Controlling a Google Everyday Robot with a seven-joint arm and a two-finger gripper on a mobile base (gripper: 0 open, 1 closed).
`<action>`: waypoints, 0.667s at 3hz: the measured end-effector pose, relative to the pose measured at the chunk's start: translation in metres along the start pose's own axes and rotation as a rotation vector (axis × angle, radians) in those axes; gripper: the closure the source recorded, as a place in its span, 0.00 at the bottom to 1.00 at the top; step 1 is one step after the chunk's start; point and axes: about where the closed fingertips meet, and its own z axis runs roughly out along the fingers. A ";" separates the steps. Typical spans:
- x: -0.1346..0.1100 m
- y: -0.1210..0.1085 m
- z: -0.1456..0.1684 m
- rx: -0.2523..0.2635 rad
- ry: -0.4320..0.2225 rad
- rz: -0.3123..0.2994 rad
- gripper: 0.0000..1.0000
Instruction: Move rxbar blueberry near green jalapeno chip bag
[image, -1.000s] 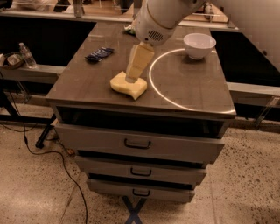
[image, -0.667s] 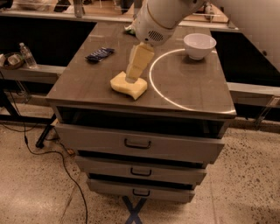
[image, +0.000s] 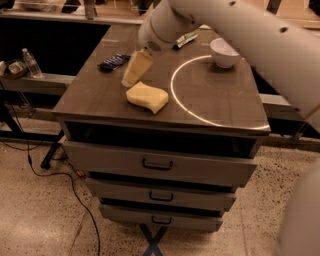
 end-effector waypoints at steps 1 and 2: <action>-0.011 -0.051 0.076 0.055 -0.095 0.144 0.00; -0.014 -0.077 0.114 0.071 -0.139 0.224 0.00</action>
Offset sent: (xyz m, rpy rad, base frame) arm 0.1679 0.0701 -0.0551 0.3163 0.0490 -0.2171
